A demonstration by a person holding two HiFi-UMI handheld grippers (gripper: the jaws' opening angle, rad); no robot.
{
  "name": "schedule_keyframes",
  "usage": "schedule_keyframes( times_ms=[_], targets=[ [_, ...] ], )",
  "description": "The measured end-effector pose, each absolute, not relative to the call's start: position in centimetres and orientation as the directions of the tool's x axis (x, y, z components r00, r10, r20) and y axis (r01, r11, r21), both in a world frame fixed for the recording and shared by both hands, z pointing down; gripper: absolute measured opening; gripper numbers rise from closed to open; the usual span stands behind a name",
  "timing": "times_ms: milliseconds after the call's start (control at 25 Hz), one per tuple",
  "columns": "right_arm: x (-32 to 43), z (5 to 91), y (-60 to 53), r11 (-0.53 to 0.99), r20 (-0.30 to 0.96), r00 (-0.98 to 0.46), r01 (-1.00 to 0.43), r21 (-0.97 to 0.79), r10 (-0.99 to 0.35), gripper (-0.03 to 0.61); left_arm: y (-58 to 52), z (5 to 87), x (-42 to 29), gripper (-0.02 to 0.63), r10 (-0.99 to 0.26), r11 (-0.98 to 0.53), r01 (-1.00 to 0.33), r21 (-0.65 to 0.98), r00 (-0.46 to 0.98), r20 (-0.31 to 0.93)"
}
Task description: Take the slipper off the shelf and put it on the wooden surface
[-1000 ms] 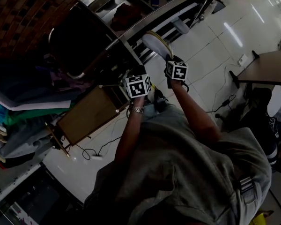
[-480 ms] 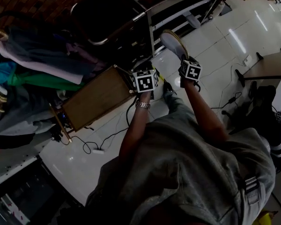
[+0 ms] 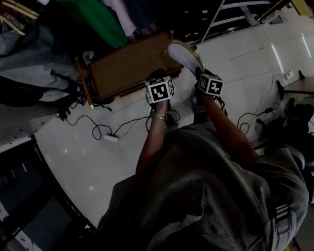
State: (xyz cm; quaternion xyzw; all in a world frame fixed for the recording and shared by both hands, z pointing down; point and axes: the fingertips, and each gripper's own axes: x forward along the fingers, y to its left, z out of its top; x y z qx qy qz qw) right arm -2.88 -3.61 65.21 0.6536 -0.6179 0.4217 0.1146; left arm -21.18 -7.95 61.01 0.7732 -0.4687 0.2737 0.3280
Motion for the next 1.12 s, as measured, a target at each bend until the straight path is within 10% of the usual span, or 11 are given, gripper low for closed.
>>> schedule_keyframes(
  times_ms=[720, 1120],
  targets=[
    [-25.4, 82.8, 7.6, 0.078, 0.817, -0.492, -0.866, -0.493, -0.299, 0.061, 2.7, 68.9, -36.5, 0.003, -0.556, -0.041, -0.966, 0.257, 0.235, 0.797],
    [-32.8, 91.8, 1.4, -0.044, 0.767, -0.494, -0.829, -0.557, -0.409, 0.061, 4.9, 76.5, -42.0, 0.003, -0.574, 0.004, -0.979, 0.202, 0.163, 0.802]
  ],
)
